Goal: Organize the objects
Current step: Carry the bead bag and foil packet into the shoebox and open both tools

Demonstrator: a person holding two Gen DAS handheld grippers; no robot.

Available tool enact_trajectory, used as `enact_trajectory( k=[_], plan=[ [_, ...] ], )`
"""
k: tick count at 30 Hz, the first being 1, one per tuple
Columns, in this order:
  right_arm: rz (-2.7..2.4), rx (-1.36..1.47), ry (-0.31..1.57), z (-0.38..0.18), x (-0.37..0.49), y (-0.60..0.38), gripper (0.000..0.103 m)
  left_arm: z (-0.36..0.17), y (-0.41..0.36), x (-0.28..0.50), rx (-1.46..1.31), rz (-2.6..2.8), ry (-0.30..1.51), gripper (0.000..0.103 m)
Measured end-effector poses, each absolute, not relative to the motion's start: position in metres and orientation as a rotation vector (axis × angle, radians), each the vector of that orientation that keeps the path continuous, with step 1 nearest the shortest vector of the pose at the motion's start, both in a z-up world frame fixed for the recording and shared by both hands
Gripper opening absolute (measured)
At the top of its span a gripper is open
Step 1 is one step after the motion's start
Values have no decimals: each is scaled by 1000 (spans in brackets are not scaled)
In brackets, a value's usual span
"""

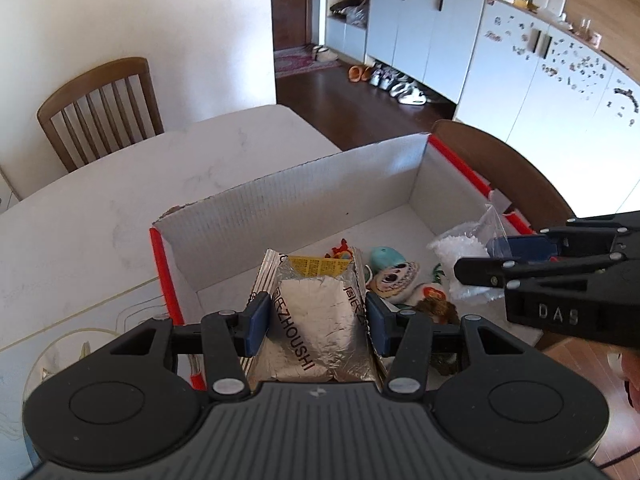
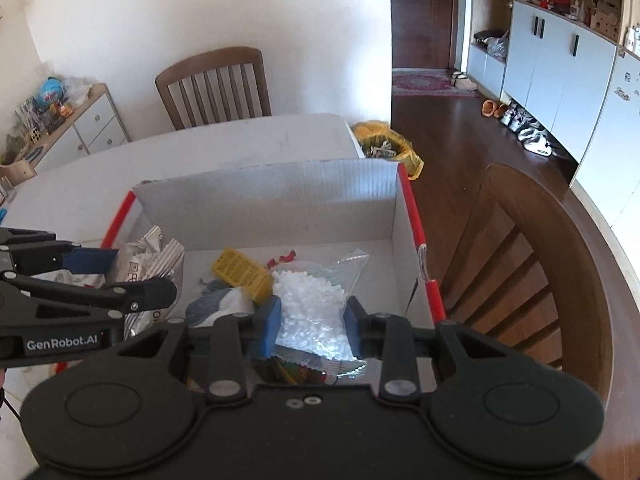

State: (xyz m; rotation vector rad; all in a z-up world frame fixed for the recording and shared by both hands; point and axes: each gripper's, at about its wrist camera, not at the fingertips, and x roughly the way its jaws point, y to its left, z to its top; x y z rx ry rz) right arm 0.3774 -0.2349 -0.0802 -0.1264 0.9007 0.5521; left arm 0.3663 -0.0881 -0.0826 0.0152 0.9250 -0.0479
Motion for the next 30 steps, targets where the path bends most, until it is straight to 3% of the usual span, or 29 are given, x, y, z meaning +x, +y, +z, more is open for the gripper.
enact_trajectory(
  k=[22, 30],
  plan=[
    [621, -203, 930, -103, 383, -226, 35, -118, -92, 403, 52, 17, 1006, 51],
    [620, -208, 920, -94, 381, -229, 48, -115, -90, 402, 33, 15, 1001, 55]
  ],
)
